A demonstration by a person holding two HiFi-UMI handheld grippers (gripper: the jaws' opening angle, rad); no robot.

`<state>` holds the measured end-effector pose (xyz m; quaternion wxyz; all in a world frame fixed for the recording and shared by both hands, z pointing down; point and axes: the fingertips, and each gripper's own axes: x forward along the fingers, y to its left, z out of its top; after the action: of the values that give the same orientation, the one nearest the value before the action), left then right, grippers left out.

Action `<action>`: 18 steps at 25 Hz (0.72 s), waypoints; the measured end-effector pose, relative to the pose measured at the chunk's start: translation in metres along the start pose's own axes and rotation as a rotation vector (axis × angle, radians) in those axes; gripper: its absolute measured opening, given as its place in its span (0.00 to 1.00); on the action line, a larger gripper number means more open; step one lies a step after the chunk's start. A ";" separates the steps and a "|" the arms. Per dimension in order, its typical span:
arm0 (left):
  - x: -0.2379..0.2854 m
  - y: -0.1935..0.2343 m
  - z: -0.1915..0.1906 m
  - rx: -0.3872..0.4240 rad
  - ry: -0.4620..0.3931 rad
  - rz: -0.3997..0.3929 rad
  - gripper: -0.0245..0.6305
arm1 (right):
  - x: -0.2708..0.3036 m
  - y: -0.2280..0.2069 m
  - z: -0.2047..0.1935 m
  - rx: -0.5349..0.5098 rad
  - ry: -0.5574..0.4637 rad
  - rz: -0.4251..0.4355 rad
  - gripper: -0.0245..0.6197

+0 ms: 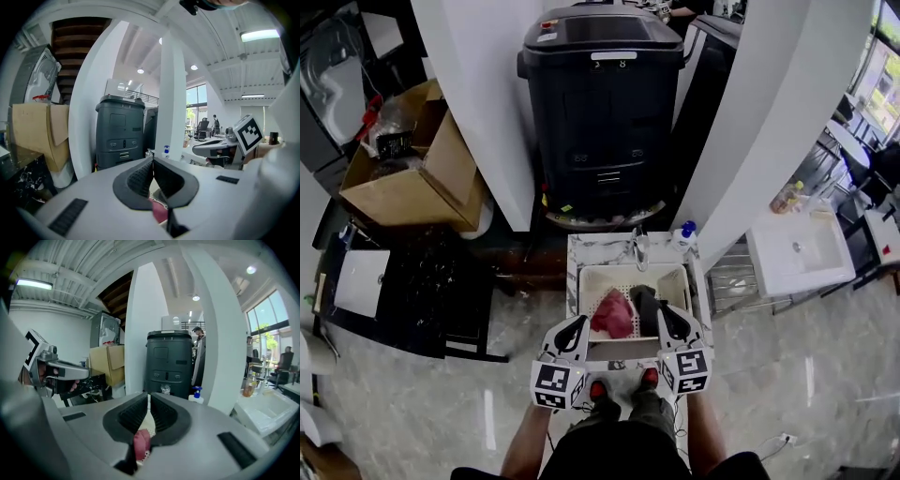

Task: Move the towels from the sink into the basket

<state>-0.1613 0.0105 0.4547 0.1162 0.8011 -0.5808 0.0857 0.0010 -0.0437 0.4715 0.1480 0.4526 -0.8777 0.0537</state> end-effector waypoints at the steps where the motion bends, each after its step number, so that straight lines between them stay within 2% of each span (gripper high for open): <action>1: 0.003 -0.004 0.000 0.004 0.001 -0.017 0.05 | -0.006 -0.003 -0.002 0.006 0.001 -0.019 0.10; 11: 0.031 -0.066 -0.004 0.034 0.033 -0.172 0.05 | -0.068 -0.057 -0.029 0.058 0.034 -0.175 0.10; 18: 0.041 -0.113 -0.010 0.049 0.067 -0.225 0.05 | -0.110 -0.087 -0.053 0.105 0.062 -0.228 0.10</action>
<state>-0.0407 0.0098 0.4658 0.1246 0.8605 -0.4809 0.1131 0.1427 0.0031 0.4845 0.1560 0.5547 -0.8116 0.0964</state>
